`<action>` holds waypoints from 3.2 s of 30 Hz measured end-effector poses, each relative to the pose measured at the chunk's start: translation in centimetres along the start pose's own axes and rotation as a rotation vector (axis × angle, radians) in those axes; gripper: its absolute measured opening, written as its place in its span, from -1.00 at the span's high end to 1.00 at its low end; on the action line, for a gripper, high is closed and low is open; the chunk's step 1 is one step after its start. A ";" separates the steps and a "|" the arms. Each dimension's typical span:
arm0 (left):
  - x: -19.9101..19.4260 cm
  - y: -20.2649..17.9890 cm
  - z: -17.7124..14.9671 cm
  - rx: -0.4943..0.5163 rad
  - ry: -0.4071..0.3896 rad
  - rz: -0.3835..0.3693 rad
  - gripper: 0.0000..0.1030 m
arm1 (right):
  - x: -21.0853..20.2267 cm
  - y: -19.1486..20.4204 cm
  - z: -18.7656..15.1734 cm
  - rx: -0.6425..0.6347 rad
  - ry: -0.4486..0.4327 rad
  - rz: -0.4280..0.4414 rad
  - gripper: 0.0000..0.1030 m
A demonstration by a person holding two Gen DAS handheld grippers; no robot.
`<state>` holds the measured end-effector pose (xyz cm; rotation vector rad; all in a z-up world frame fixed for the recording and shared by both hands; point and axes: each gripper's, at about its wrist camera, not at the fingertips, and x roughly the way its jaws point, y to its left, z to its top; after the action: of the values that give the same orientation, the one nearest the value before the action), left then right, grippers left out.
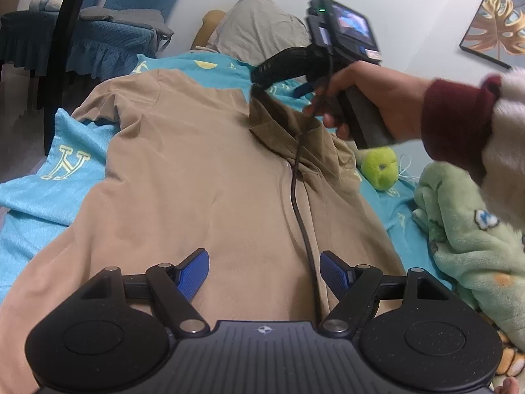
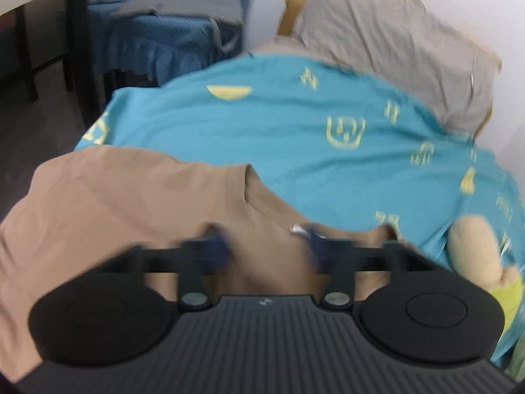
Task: Fold clothes
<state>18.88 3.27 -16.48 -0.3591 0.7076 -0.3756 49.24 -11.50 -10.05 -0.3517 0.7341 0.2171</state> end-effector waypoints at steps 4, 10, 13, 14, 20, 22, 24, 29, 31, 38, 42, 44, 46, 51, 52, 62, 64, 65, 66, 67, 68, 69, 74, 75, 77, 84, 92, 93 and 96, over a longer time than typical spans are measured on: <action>-0.1 0.2 0.2 -0.020 -0.001 -0.002 -0.48 | -3.2 0.0 -2.5 0.067 -0.137 0.028 -0.79; -0.3 0.6 0.4 -0.051 -0.003 0.000 -0.47 | -4.4 1.5 -7.3 0.042 -0.146 0.047 -0.69; -0.3 0.6 0.4 -0.055 -0.004 0.002 -0.47 | -3.4 2.1 -9.1 0.038 -0.078 0.066 -0.28; -0.3 0.6 0.4 -0.054 -0.005 0.003 -0.46 | -3.0 2.2 -9.5 0.057 -0.060 0.057 -0.12; -0.8 0.3 0.8 -0.039 -0.024 0.042 -0.45 | -5.3 1.8 -9.5 0.133 -0.168 0.039 0.84; -1.9 0.4 1.2 -0.046 -0.072 0.068 -0.45 | -6.4 1.8 -10.1 0.170 -0.200 0.055 0.84; -2.7 0.5 1.5 -0.049 -0.116 0.083 -0.50 | -6.3 2.0 -11.0 0.198 -0.177 0.065 0.84; -2.8 -0.3 1.5 0.024 -0.103 0.128 -0.50 | -4.9 2.1 -12.9 0.249 -0.119 0.068 0.76; -3.1 -0.8 1.6 0.047 -0.113 0.145 -0.50 | -5.8 1.5 -12.8 0.291 -0.105 0.102 -0.18; -5.3 -1.7 1.5 0.051 -0.144 0.174 -0.58 | -16.5 1.2 -13.1 0.382 -0.220 0.167 -0.81; -6.6 -1.5 1.6 -0.008 -0.143 0.162 -0.62 | -23.9 2.7 -14.5 0.397 -0.199 0.156 -0.81; -7.4 -1.5 1.5 -0.046 -0.142 0.167 -0.65 | -27.4 3.5 -15.9 0.396 -0.203 0.163 -0.81; -8.2 -1.3 1.4 -0.085 -0.140 0.156 -0.66 | -30.2 4.0 -17.7 0.394 -0.215 0.173 -0.81; -9.4 -0.2 1.1 -0.173 -0.144 0.123 -0.66 | -33.8 3.4 -21.5 0.461 -0.239 0.153 -0.81; -9.5 0.2 1.1 -0.189 -0.151 0.127 -0.66 | -33.9 2.9 -21.8 0.489 -0.243 0.148 -0.81; -5.4 4.7 4.5 -0.425 -0.216 0.116 -0.66 | -33.3 -0.4 -23.5 0.647 -0.285 0.127 -0.81; -3.9 6.0 5.9 -0.465 -0.234 0.111 -0.66 | -33.1 -1.2 -23.6 0.655 -0.302 0.137 -0.81; -3.1 6.7 6.7 -0.487 -0.247 0.110 -0.66 | -33.0 -1.5 -23.6 0.658 -0.309 0.130 -0.81; -2.2 7.4 7.5 -0.512 -0.256 0.107 -0.66 | -32.9 -1.9 -23.6 0.662 -0.317 0.123 -0.81; -1.4 8.2 8.3 -0.539 -0.264 0.106 -0.66 | -32.5 -2.4 -23.6 0.675 -0.312 0.122 -0.81; -0.6 8.9 8.9 -0.559 -0.267 0.107 -0.66 | -32.1 -2.8 -23.5 0.689 -0.307 0.120 -0.81; 0.3 9.6 9.6 -0.580 -0.270 0.108 -0.66 | -31.7 -3.3 -23.5 0.702 -0.302 0.119 -0.81; 4.3 12.5 11.4 -0.660 -0.236 0.155 -0.61 | -29.1 -4.8 -23.4 0.735 -0.254 0.133 -0.81; 5.0 12.9 11.6 -0.676 -0.236 0.163 -0.61 | -28.6 -5.1 -23.3 0.744 -0.249 0.137 -0.81; 6.4 14.0 12.0 -0.729 -0.235 0.185 -0.61 | -27.7 -5.5 -23.1 0.762 -0.235 0.147 -0.81; 8.7 16.3 13.3 -0.801 -0.303 0.252 -0.47 | -25.0 -5.5 -23.1 0.797 -0.157 0.184 -0.81; 8.8 17.0 15.4 -0.686 -0.311 0.347 0.83 | -24.0 -5.8 -23.1 0.836 -0.122 0.188 -0.81; 8.5 16.4 16.0 -0.628 -0.313 0.372 0.86 | -24.0 -5.8 -23.1 0.840 -0.121 0.192 -0.81; 7.8 13.7 18.0 -0.454 -0.319 0.419 0.89 | -24.1 -5.9 -23.2 0.851 -0.118 0.205 -0.81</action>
<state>39.50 15.15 -14.14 -0.6674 0.5309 0.2439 19.36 -27.61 -8.04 0.5428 0.6827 0.1003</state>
